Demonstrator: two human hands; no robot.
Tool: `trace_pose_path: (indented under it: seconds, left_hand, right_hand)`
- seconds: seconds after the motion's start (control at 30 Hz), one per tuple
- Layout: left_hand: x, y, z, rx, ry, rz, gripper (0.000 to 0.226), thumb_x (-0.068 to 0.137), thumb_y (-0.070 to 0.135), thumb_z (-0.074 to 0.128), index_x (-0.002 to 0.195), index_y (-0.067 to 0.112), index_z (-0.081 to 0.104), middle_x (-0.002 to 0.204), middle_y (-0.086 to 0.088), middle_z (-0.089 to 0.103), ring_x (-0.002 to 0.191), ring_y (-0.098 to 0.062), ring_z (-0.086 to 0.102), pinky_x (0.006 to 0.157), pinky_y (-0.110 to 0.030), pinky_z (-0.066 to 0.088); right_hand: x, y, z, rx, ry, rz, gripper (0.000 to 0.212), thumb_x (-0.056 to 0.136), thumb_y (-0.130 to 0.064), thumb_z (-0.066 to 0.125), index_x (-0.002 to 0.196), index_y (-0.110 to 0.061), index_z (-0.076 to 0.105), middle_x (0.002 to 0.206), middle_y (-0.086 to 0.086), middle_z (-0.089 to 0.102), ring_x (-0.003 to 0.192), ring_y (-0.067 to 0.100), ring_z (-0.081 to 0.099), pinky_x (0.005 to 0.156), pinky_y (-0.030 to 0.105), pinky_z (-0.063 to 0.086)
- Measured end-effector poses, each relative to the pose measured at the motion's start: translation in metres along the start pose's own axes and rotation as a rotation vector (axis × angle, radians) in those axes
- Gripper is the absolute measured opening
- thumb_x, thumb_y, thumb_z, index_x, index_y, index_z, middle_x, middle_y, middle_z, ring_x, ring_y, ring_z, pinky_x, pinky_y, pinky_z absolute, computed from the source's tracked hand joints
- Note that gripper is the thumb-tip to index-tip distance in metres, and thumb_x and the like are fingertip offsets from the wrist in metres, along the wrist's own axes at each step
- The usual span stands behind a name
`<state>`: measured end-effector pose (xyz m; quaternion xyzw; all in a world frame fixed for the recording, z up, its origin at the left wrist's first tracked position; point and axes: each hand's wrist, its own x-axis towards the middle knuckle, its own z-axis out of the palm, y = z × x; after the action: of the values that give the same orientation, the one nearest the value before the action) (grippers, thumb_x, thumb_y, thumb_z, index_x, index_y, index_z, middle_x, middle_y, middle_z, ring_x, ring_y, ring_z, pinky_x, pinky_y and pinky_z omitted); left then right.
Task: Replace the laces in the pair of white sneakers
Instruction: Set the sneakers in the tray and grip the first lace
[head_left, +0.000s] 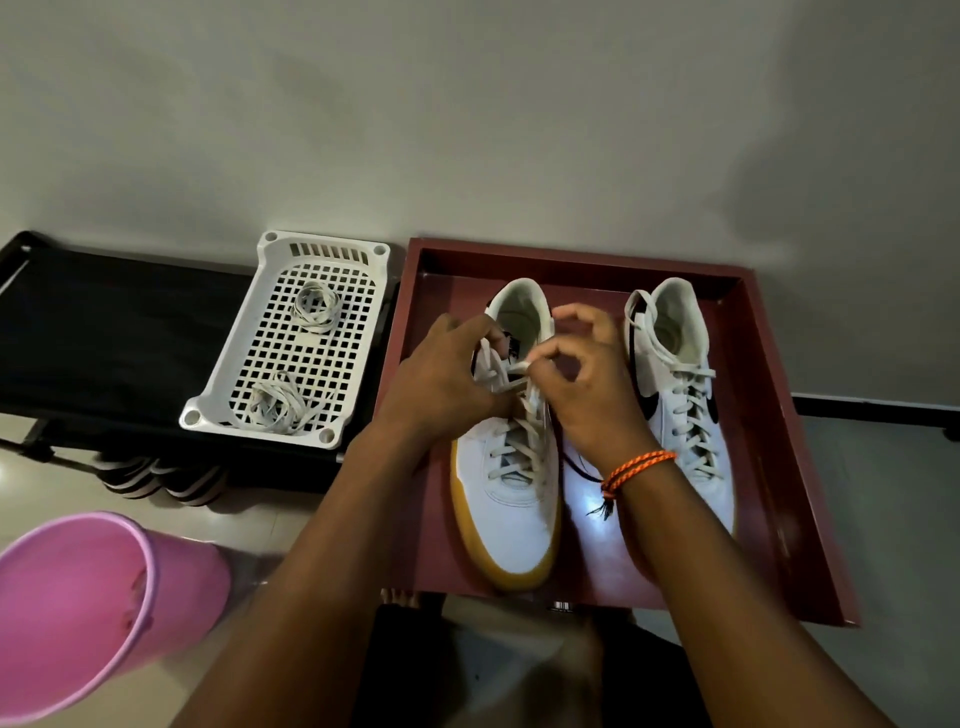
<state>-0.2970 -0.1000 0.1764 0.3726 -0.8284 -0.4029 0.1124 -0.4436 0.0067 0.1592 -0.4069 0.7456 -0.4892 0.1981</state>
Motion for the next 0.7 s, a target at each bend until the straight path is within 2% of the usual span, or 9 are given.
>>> trace_pose_path:
  seconds: [0.07,0.13,0.23,0.33,0.43,0.5,0.57,0.63,0.7]
  left_hand:
    - [0.001,-0.001,-0.001,-0.024,0.003,-0.011,0.059,0.064,0.039,0.1,0.11,0.034,0.063,0.113,0.006,0.053,0.089,-0.011,0.06,0.079,-0.034,0.054]
    - [0.0,-0.004,-0.003,-0.039,0.012,-0.018,0.061,0.064,0.038,0.101,0.112,0.031,0.063,0.117,0.004,0.053,0.093,-0.008,0.06,0.076,-0.026,0.051]
    - [0.0,-0.003,-0.002,-0.04,0.024,-0.011,0.063,0.064,0.038,0.101,0.115,0.029,0.063,0.117,0.003,0.052,0.094,-0.007,0.06,0.078,-0.027,0.053]
    - [0.0,-0.002,-0.001,-0.03,0.035,0.012,0.063,0.062,0.043,0.099,0.114,0.032,0.064,0.111,0.004,0.052,0.091,-0.012,0.062,0.083,-0.039,0.059]
    - [0.0,-0.003,-0.001,-0.032,0.044,0.026,0.057,0.064,0.038,0.095,0.112,0.033,0.066,0.108,0.005,0.053,0.088,-0.01,0.061,0.079,-0.036,0.058]
    - [0.0,-0.003,-0.001,-0.033,0.037,0.032,0.056,0.064,0.036,0.095,0.112,0.033,0.066,0.108,0.005,0.053,0.084,-0.011,0.062,0.076,-0.035,0.058]
    - [0.001,-0.001,0.0,-0.044,0.014,0.041,0.058,0.062,0.043,0.093,0.112,0.035,0.065,0.109,0.006,0.054,0.081,-0.015,0.063,0.079,-0.044,0.061]
    - [0.002,-0.001,0.001,-0.052,-0.008,0.041,0.059,0.058,0.05,0.088,0.11,0.037,0.063,0.109,0.009,0.055,0.08,-0.016,0.063,0.081,-0.051,0.061]
    - [0.003,-0.002,0.001,-0.05,-0.02,0.032,0.058,0.06,0.048,0.093,0.108,0.04,0.062,0.109,0.013,0.054,0.082,-0.015,0.064,0.082,-0.053,0.061]
  right_hand:
    - [0.004,0.0,-0.007,0.115,0.076,0.104,0.017,0.085,-0.02,0.07,0.069,-0.025,0.072,0.126,-0.008,0.051,0.114,0.003,0.055,0.102,0.038,0.051]
    - [0.004,0.001,-0.008,0.102,0.117,0.151,0.024,0.091,-0.015,0.067,0.069,-0.022,0.072,0.124,-0.003,0.053,0.108,0.006,0.058,0.094,0.041,0.054]
    - [0.0,-0.005,-0.006,-0.102,0.186,-0.054,0.021,0.093,-0.024,0.057,0.083,-0.023,0.076,0.135,-0.006,0.047,0.124,0.015,0.054,0.098,0.044,0.052]
    - [-0.004,-0.012,0.0,-0.356,0.068,-0.24,0.021,0.096,-0.026,0.057,0.098,-0.027,0.077,0.158,-0.006,0.039,0.143,0.019,0.038,0.111,0.045,0.041]
    - [-0.01,-0.013,0.009,-0.506,-0.026,-0.263,0.013,0.096,-0.025,0.061,0.094,-0.028,0.074,0.165,-0.004,0.035,0.148,0.023,0.032,0.106,0.047,0.039]
    - [-0.011,-0.01,0.011,-0.517,-0.016,-0.245,0.01,0.094,-0.025,0.065,0.088,-0.027,0.072,0.162,-0.007,0.038,0.144,0.023,0.035,0.1,0.046,0.04]
    - [-0.008,-0.007,0.012,-0.489,0.001,-0.235,0.011,0.091,-0.024,0.068,0.081,-0.026,0.07,0.158,-0.01,0.041,0.14,0.021,0.038,0.098,0.046,0.04]
    - [-0.004,-0.004,0.008,-0.349,0.031,-0.209,0.011,0.088,-0.024,0.067,0.078,-0.024,0.071,0.151,-0.013,0.045,0.133,0.02,0.044,0.098,0.049,0.045]
    - [0.002,-0.002,0.0,-0.169,0.115,-0.155,0.013,0.085,-0.025,0.065,0.074,-0.02,0.071,0.139,-0.013,0.048,0.123,0.02,0.052,0.095,0.05,0.051]
